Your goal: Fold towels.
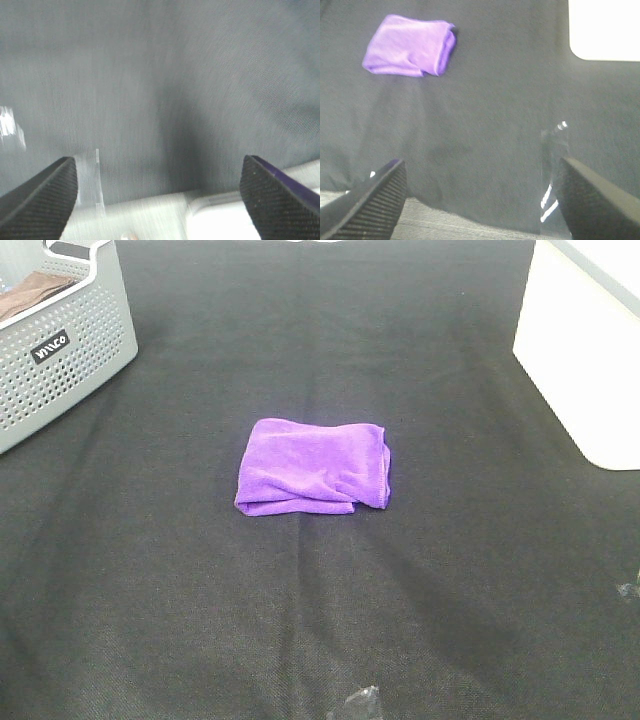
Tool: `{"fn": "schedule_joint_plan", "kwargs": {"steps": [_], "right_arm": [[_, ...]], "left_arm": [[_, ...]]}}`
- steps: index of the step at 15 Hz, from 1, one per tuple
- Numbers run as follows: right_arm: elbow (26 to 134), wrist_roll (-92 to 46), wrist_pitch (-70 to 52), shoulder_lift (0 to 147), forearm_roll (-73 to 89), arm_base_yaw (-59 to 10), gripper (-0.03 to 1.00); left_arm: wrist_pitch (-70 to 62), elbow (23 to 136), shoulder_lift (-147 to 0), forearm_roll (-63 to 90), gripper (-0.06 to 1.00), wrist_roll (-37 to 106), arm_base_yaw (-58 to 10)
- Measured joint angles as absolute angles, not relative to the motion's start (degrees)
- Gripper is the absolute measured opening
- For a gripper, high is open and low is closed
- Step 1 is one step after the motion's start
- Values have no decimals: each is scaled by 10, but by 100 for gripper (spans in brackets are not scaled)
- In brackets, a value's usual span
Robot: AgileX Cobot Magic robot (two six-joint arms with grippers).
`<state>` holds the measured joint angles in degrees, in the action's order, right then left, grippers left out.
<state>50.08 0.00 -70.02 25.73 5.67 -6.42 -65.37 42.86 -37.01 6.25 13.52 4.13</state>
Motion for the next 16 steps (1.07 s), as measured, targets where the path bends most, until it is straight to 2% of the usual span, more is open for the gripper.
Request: {"fn": "schedule_joint_plan", "kwargs": {"steps": [11,16], "right_arm": [[329,-44,-702,-2,45,-64,78],[264,-46,-640,-2,37,-64,77]], "left_arm": [[-637,303,-6,0,81,16,34],[-622,296,3,0,81,0,34]]}}
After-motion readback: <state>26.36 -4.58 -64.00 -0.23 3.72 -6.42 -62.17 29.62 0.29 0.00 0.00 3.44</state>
